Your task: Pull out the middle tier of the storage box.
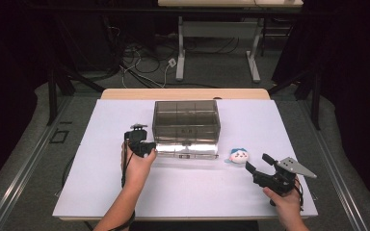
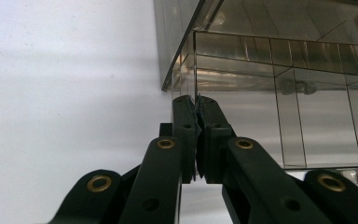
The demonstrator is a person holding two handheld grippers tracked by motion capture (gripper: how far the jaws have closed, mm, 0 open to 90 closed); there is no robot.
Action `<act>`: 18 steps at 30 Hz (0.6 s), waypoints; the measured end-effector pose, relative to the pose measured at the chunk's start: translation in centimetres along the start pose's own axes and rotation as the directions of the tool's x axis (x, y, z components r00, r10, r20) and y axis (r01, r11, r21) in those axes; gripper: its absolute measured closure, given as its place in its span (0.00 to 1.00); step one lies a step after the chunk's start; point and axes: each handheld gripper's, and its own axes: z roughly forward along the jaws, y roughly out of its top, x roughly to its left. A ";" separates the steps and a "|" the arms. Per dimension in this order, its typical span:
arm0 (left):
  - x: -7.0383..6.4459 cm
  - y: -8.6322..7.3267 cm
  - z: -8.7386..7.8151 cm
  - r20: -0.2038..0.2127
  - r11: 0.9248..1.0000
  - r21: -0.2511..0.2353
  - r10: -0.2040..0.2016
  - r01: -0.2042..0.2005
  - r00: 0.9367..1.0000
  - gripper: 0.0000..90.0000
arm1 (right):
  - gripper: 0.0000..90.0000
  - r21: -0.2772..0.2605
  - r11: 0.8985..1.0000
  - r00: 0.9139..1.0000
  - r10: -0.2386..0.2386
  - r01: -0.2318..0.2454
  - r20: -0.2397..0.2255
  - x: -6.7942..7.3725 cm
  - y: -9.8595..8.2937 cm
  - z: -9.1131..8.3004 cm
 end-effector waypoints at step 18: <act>-0.1 -0.2 0.1 0.011 1.000 -0.014 -0.028 0.028 1.000 0.97 | 0.22 -0.010 1.000 1.000 0.005 -0.005 0.001 -0.1 0.0 0.1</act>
